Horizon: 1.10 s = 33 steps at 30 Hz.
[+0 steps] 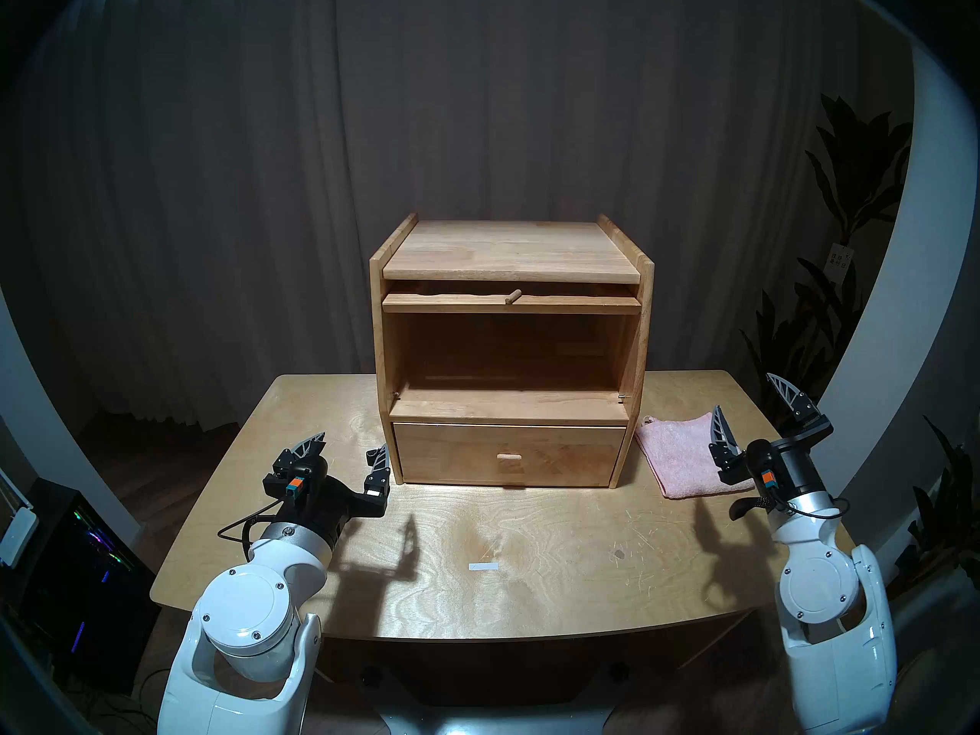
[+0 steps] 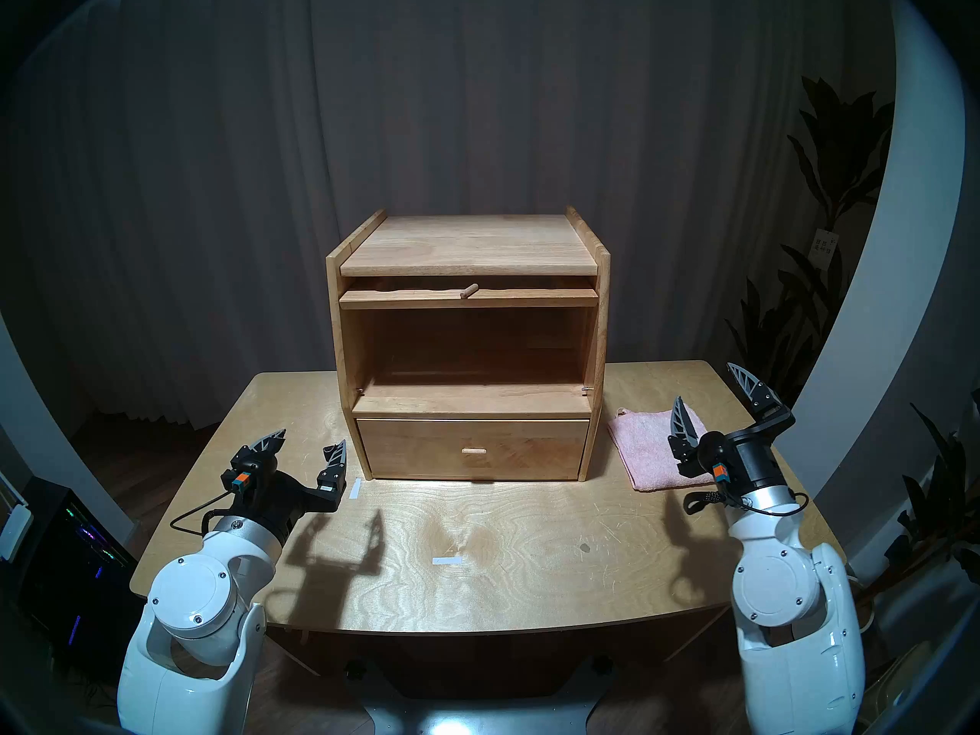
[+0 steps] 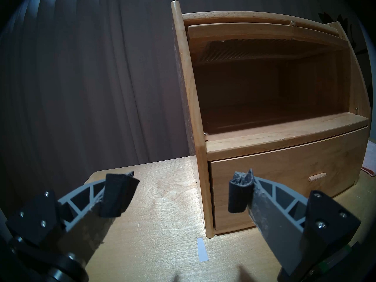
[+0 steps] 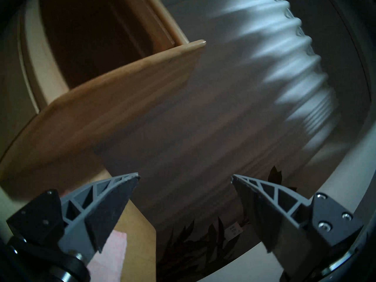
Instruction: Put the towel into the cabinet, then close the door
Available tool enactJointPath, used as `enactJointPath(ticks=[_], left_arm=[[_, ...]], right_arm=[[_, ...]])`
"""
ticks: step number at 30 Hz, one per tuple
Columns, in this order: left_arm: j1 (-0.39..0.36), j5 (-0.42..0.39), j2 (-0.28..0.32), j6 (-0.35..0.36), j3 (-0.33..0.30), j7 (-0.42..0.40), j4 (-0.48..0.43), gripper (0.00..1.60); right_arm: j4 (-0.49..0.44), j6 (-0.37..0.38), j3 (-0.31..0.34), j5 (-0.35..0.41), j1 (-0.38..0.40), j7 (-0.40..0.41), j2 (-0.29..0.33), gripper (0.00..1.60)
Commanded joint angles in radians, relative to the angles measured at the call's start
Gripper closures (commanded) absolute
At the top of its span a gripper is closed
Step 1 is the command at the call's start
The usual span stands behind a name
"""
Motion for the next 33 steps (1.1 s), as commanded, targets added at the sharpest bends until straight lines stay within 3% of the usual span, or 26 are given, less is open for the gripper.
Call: enactJointPath(ticks=[1,6,17,18,27,33], left_arm=[[-0.005,0.000,0.000,-0.004,0.000,0.000,-0.016,0.00],[-0.005,-0.001,0.000,-0.004,0.000,0.000,-0.017,0.00],[-0.005,-0.001,0.000,-0.004,0.000,0.000,-0.017,0.00],[-0.005,-0.001,0.000,-0.004,0.000,0.000,-0.017,0.00],[-0.005,-0.001,0.000,-0.004,0.000,0.001,-0.018,0.00],[-0.004,-0.001,0.000,-0.004,0.000,0.001,-0.019,0.00]], right_arm=[[0.101,-0.108,0.084,-0.123,0.018,0.119,0.121,0.00],[0.227,-0.190,0.081,-0.212,0.099,0.208,0.176,0.00],[0.398,-0.275,0.005,-0.279,0.225,0.279,0.298,0.00],[0.388,-0.277,0.011,-0.288,0.212,0.277,0.285,0.00],[0.520,-0.302,-0.124,-0.283,0.319,0.273,0.372,0.00],[0.604,-0.298,-0.182,-0.275,0.382,0.250,0.378,0.00]])
